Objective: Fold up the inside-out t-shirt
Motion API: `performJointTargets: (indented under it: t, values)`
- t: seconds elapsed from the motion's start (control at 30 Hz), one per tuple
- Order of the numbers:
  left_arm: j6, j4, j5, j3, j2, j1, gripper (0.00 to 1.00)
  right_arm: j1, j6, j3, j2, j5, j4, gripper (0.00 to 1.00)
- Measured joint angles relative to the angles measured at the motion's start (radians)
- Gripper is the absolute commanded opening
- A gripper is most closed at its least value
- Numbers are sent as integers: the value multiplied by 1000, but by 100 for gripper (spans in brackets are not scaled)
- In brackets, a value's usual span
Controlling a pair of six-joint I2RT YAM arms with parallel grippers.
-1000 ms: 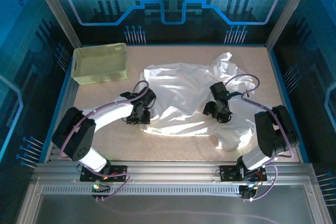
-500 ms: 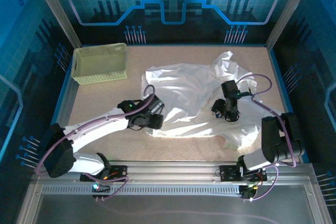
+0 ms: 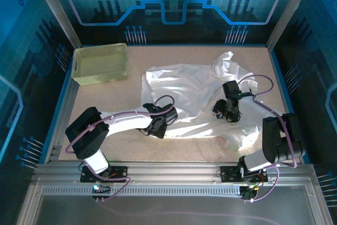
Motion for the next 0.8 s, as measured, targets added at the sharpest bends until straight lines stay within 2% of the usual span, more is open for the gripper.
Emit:
performJointTargets:
  t: [0.13,0.3,0.53,0.8]
  values:
    - [-30,5,1,-51,-2,67,69,-39,-4,-8,0,0,0,74]
    - [-69,18,0,-108,-68,134,62,-85,-8,-15,10,0,2,74]
    - [-102,11,-19,-174,-217,197,53,-132,-22,-22,34,1,3,73]
    - [-129,-4,-32,-204,-247,220,39,-179,-37,-22,36,-4,12,73]
